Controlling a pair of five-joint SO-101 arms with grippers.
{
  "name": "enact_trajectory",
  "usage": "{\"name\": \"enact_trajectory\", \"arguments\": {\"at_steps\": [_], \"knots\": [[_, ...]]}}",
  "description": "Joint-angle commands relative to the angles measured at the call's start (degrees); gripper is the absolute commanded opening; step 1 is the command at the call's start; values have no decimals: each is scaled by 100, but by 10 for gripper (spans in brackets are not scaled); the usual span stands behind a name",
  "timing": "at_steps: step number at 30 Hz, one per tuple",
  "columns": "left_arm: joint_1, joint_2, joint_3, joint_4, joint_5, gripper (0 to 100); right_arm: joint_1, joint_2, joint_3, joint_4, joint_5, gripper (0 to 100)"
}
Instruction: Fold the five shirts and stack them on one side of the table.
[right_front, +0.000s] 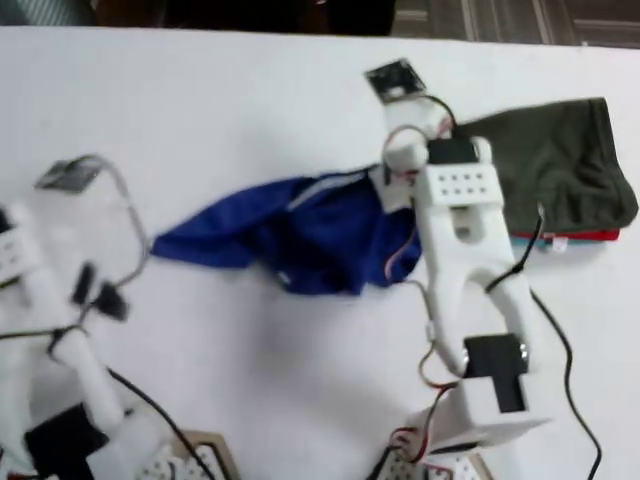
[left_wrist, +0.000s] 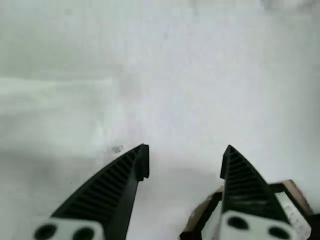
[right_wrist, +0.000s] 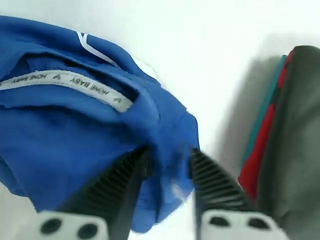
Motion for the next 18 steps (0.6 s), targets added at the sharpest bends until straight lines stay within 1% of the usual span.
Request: {"name": "enact_trajectory", "arguments": {"at_steps": [1, 4, 7, 10, 11, 14, 18], "knots": [[1020, -158, 31, -422, 941, 251, 75, -312, -308, 57, 26, 261], [1943, -149, 31, -659, 1925, 252, 75, -690, -316, 136, 26, 269], [2954, -149, 31, -695, 3033, 252, 75, -1218, -316, 338, 35, 269], [3789, -141, 40, -888, 3833, 252, 207, -1771, -316, 611, 44, 269], [3965, -141, 40, -1002, 3965, 252, 268, -1938, -316, 708, 44, 269], [4316, 88, 31, -1354, 4026, 252, 558, -2404, -316, 1033, 44, 269], [4475, 914, -31, -1723, 4026, 252, 1042, -2932, -299, 1385, 44, 269]]}}
